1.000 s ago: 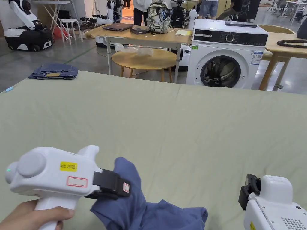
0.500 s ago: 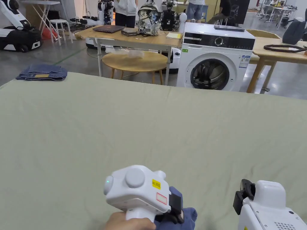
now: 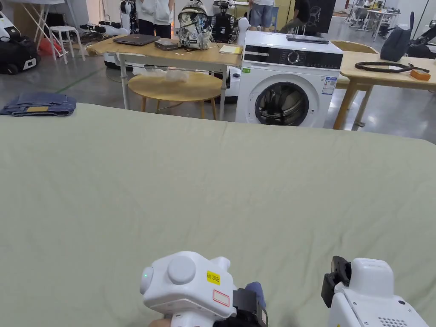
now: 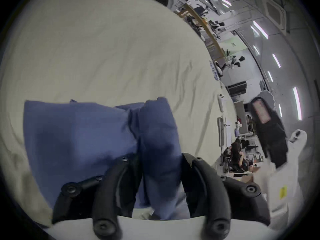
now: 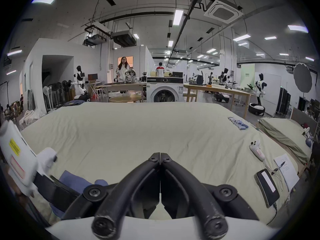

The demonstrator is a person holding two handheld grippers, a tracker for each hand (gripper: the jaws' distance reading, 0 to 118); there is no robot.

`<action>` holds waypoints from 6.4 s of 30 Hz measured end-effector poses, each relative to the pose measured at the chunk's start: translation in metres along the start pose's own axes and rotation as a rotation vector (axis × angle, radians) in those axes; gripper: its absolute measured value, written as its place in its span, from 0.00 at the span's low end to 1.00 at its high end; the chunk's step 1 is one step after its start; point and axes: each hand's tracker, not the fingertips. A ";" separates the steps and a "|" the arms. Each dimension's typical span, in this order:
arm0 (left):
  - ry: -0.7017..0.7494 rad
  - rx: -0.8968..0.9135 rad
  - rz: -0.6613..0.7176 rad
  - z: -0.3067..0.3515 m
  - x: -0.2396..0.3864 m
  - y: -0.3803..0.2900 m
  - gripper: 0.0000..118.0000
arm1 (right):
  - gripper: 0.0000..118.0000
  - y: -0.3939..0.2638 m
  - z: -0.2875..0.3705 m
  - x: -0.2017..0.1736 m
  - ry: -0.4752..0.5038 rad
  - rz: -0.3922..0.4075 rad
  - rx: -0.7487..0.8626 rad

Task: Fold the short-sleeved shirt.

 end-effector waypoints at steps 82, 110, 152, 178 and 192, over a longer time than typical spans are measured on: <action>0.510 0.899 -0.223 0.144 -0.074 -0.078 0.00 | 0.00 -0.104 -0.029 -0.070 0.159 0.052 -0.403; -0.331 0.140 0.153 0.016 -0.165 -0.045 0.17 | 0.00 -0.103 -0.024 -0.068 0.157 0.025 -0.385; 0.224 0.334 0.366 0.438 -0.326 -0.024 0.16 | 0.00 -0.026 -0.039 -0.096 0.143 0.078 -0.097; 1.054 0.357 0.174 0.428 -0.329 -0.013 0.55 | 0.00 -0.021 -0.052 -0.113 0.158 0.081 -0.124; 0.797 0.703 -0.122 0.261 -0.202 -0.049 0.35 | 0.00 -0.020 -0.049 -0.095 0.131 0.031 -0.107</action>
